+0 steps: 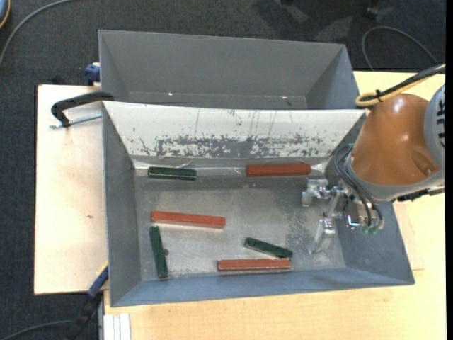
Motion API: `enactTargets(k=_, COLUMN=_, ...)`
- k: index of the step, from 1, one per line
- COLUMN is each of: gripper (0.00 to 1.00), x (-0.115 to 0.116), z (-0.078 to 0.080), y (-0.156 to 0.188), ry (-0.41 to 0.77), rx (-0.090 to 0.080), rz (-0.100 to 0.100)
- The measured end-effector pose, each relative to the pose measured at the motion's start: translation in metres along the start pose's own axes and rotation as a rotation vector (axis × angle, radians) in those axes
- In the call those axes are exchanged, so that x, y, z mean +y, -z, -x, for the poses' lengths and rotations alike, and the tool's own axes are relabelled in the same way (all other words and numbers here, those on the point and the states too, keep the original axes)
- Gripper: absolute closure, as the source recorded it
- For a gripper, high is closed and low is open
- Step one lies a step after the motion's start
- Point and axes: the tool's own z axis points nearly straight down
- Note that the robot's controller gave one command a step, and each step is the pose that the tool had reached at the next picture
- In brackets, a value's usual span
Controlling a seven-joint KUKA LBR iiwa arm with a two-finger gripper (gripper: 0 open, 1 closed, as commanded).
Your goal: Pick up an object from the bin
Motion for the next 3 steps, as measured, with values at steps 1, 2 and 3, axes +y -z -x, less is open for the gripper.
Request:
enactTargets(k=1, gripper=0.00, x=0.059, z=-0.007, y=-0.072, ry=0.057, rx=0.010, rz=0.000)
enactTargets(k=2, gripper=1.00, x=0.055, z=-0.005, y=-0.067, ry=0.051, rx=0.001, rz=-0.001)
enactTargets(k=3, gripper=1.00, x=0.091, z=0.022, y=0.127, ry=0.190, rx=-0.012, rz=-0.002)
